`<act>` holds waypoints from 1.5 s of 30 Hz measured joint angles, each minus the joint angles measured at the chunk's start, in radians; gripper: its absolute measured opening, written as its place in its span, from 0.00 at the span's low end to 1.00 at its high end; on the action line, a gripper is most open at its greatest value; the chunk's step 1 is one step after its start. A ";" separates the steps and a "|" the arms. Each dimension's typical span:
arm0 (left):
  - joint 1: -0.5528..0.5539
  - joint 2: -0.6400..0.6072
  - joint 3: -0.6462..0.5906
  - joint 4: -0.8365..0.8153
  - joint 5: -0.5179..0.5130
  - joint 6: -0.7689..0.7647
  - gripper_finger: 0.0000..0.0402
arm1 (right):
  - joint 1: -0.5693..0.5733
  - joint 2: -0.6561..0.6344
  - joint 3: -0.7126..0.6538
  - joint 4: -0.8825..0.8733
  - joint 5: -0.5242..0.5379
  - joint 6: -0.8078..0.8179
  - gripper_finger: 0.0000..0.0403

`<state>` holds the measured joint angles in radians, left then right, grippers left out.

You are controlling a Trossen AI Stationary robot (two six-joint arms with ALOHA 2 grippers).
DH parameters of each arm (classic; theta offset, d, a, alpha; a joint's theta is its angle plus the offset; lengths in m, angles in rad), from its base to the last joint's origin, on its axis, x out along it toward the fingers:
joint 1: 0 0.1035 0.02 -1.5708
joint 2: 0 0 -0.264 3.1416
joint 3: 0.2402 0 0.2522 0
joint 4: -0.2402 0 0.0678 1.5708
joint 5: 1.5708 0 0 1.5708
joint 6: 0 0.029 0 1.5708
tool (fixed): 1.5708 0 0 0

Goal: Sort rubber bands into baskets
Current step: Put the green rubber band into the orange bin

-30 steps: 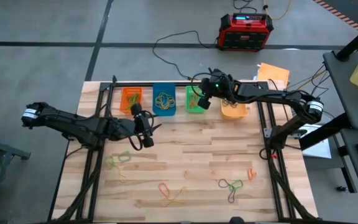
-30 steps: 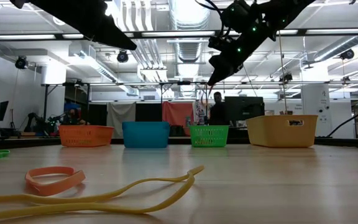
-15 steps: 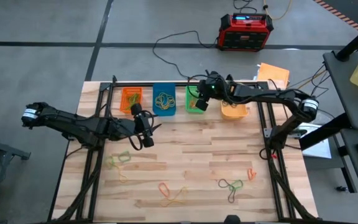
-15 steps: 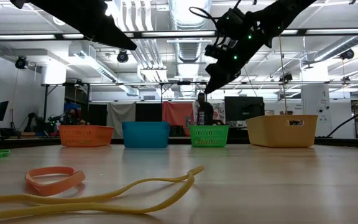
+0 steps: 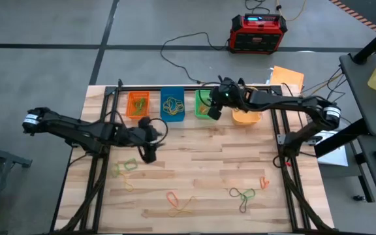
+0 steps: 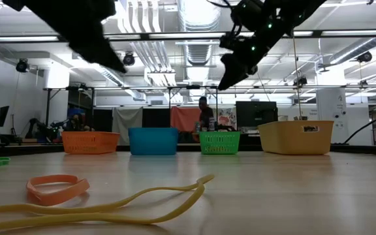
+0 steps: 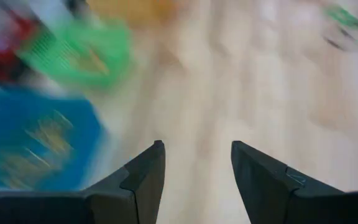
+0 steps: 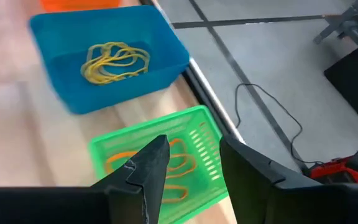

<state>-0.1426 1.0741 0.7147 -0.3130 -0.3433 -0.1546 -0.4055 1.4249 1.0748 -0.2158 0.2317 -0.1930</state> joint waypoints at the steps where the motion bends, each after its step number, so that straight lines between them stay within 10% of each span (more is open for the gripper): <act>1: 0.002 0.003 0.013 -0.069 0.061 -0.063 0.42 | 0.011 -0.012 0.000 -0.018 0.000 0.005 0.33; 13: 0.009 0.108 0.149 -0.734 0.217 -0.379 0.42 | 0.096 -0.067 0.000 -0.061 0.000 0.019 0.29; 20: -0.025 0.161 0.077 -0.744 0.379 -0.277 0.41 | 0.107 -0.065 0.000 -0.070 0.000 0.038 0.29; 37: -0.049 0.155 -0.193 -0.552 0.378 -0.353 0.35 | 0.133 -0.064 0.000 -0.078 0.000 0.036 0.28; 45: -0.051 0.192 -0.209 -0.527 0.359 -0.431 0.17 | 0.133 -0.064 0.000 -0.078 0.000 0.036 0.27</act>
<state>-0.1936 1.2659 0.5056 -0.8399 0.0158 -0.5854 -0.2726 1.3605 1.0748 -0.2939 0.2314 -0.1570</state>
